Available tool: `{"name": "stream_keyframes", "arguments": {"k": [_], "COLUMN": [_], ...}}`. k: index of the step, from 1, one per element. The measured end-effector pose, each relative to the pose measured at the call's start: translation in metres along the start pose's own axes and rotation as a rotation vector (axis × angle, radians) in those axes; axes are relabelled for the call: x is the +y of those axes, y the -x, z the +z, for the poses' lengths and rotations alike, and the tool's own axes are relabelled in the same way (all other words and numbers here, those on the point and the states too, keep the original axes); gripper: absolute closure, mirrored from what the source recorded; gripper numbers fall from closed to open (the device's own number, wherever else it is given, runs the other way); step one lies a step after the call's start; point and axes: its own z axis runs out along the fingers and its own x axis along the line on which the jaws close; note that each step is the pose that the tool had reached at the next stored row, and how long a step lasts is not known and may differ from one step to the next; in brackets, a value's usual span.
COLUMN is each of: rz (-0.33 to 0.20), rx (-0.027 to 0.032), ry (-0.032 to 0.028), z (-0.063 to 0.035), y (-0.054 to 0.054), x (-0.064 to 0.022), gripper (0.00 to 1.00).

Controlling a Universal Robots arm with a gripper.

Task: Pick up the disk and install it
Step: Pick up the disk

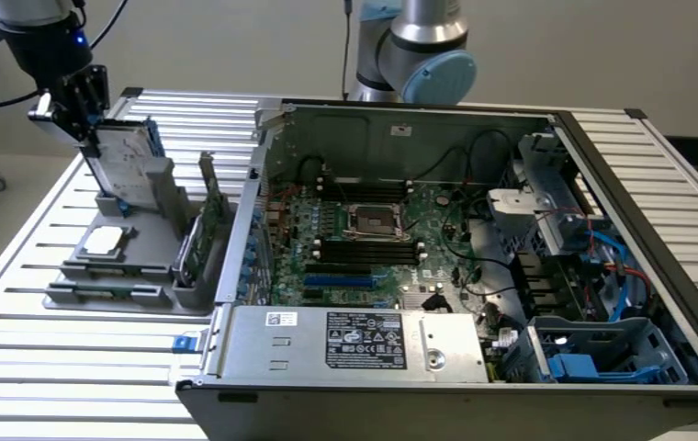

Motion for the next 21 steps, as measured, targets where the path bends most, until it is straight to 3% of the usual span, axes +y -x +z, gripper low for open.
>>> {"name": "stream_keyframes", "arguments": {"k": [14, 21], "rz": [0.0, 0.0], "rx": [0.0001, 0.0003], "ry": [0.0011, 0.0057], "z": [-0.0573, -0.0894], "y": [-0.001, -0.001], "x": [-0.0007, -0.0043], "gripper": [0.67, 0.67]}}
